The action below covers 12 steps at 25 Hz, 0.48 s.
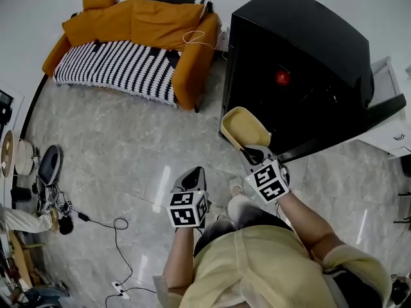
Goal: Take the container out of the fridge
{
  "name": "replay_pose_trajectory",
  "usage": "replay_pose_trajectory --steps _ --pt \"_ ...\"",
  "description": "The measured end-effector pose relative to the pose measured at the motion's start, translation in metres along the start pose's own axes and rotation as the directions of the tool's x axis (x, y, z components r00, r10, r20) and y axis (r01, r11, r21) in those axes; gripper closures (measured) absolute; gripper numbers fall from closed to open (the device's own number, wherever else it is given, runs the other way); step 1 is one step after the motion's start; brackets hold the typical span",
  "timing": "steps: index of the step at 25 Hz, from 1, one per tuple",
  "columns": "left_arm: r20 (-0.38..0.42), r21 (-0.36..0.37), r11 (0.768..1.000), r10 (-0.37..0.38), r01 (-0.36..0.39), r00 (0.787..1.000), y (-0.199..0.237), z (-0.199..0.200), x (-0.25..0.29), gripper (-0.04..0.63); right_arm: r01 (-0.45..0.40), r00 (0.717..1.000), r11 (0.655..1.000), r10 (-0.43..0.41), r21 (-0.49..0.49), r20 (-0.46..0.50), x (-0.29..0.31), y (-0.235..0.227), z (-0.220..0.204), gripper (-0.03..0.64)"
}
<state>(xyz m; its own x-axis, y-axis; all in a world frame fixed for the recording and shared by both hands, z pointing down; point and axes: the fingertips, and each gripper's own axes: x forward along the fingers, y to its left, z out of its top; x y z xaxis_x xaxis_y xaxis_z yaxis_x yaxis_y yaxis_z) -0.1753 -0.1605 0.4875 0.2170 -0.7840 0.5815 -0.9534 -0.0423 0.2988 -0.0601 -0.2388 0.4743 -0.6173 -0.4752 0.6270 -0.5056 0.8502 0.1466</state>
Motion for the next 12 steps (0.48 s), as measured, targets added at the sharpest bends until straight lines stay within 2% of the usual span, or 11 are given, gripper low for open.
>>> replay_pose_trajectory --steps 12 --pt "0.043 0.075 0.997 0.0 -0.003 0.999 0.0 0.019 -0.028 0.571 -0.093 0.994 0.992 0.097 -0.083 0.045 -0.034 0.037 0.035 0.577"
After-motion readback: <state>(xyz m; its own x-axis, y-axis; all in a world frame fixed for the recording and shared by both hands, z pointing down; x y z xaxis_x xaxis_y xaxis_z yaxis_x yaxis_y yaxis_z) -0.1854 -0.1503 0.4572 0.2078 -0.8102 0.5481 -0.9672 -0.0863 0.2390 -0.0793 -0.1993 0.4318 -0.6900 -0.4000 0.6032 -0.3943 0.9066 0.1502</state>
